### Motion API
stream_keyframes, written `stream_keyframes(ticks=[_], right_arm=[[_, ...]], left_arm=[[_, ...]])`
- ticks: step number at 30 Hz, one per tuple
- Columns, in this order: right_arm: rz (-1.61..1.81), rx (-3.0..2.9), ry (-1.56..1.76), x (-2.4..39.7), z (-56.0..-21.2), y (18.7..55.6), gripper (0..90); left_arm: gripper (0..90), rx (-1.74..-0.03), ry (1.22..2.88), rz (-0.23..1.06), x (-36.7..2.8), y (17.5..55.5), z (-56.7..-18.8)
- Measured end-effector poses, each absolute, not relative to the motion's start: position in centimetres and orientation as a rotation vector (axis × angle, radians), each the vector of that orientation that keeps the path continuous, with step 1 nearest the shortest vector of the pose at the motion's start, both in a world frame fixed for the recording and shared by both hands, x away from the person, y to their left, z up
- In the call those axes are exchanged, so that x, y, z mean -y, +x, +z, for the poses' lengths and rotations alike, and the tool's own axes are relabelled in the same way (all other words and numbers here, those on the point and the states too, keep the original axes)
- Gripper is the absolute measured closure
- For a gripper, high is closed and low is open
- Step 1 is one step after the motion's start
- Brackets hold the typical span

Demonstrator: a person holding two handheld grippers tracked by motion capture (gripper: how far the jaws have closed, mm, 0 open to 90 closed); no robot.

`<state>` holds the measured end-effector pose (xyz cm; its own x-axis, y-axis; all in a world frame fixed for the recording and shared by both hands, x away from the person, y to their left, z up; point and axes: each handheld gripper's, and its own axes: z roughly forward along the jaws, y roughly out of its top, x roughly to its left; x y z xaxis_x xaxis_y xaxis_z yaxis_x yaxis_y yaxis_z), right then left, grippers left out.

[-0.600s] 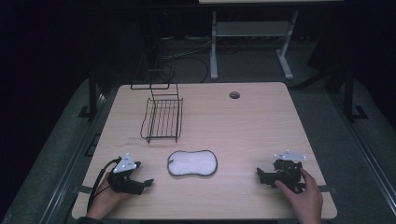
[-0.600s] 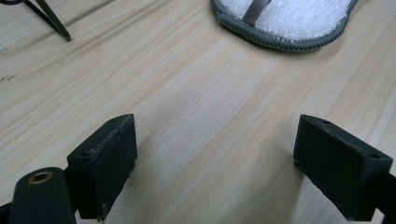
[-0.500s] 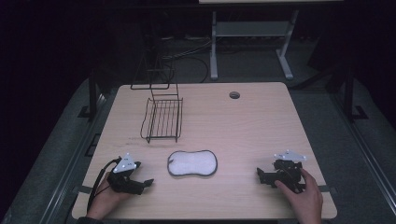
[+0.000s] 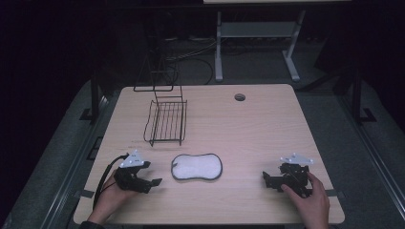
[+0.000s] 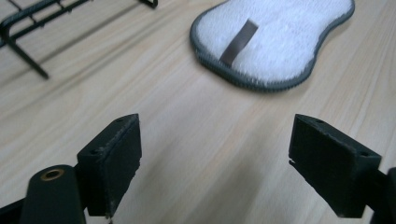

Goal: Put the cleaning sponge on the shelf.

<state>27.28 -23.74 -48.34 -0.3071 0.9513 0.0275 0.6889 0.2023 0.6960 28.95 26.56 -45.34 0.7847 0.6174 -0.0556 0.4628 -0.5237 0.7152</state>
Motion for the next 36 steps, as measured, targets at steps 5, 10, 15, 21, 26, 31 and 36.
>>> stream_keyframes(ticks=[5,10,15,21,26,31,36], right_arm=[[0.865,-2.074,1.528,23.7,-48.3,27.3,0.0],[0.864,-2.074,1.525,23.7,-48.3,27.3,0.0],[0.864,-2.074,1.525,23.8,-48.3,27.3,0.0],[0.865,-2.074,1.528,23.7,-48.3,27.3,0.0],[0.865,-2.074,1.528,23.7,-48.3,27.3,0.0],[0.865,-2.074,1.528,23.7,-48.3,27.3,0.0],[0.865,-2.076,1.525,23.7,-48.3,27.3,0.0]], left_arm=[[21.6,-0.786,2.216,0.248,-25.7,29.7,-44.7],[27.0,-0.768,2.200,0.242,-25.1,30.3,-44.0],[38.1,-0.757,2.199,0.236,-24.5,30.9,-43.5],[58.9,-0.746,2.204,0.192,-23.5,32.0,-42.7],[80.6,-0.733,2.221,0.144,-22.4,32.9,-42.3],[89.7,-0.694,2.234,0.120,-21.3,34.0,-42.1],[89.7,-0.657,2.260,0.099,-20.1,35.0,-42.2]])
